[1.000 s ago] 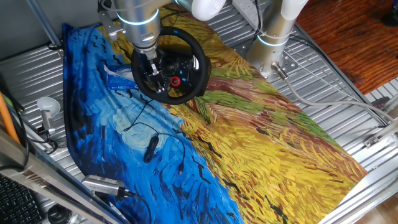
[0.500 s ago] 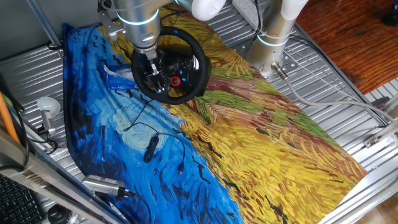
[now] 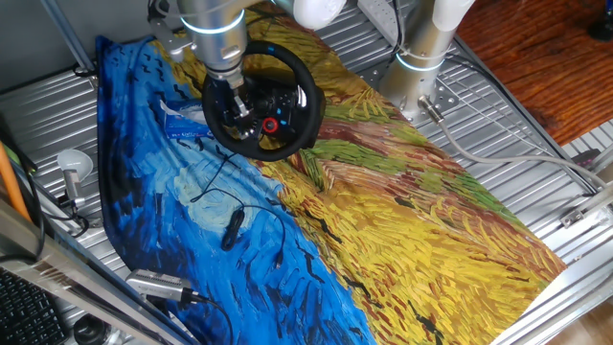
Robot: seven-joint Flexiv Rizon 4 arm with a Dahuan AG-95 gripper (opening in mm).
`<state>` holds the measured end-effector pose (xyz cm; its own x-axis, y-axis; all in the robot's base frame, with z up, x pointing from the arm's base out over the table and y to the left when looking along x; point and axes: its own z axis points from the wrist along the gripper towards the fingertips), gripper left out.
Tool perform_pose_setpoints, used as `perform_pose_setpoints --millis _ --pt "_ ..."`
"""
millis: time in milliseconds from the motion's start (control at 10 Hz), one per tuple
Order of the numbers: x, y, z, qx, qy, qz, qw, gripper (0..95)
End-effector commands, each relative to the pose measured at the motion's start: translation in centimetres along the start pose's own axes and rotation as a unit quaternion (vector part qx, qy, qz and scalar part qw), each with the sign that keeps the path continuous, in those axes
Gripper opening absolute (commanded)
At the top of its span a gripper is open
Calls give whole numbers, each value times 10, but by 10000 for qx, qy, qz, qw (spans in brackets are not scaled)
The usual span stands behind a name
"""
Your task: Rotate the steering wheel 90 degrees clockwise
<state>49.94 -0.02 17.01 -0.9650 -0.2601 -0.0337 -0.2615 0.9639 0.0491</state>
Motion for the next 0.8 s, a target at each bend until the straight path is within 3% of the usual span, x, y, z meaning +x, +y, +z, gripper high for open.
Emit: perform_pose_setpoints --millis 100,800 --pt "-1 0 0 -150 -70 -849 9963 0" --pt "-1 0 0 -98 -1 -963 9953 0"
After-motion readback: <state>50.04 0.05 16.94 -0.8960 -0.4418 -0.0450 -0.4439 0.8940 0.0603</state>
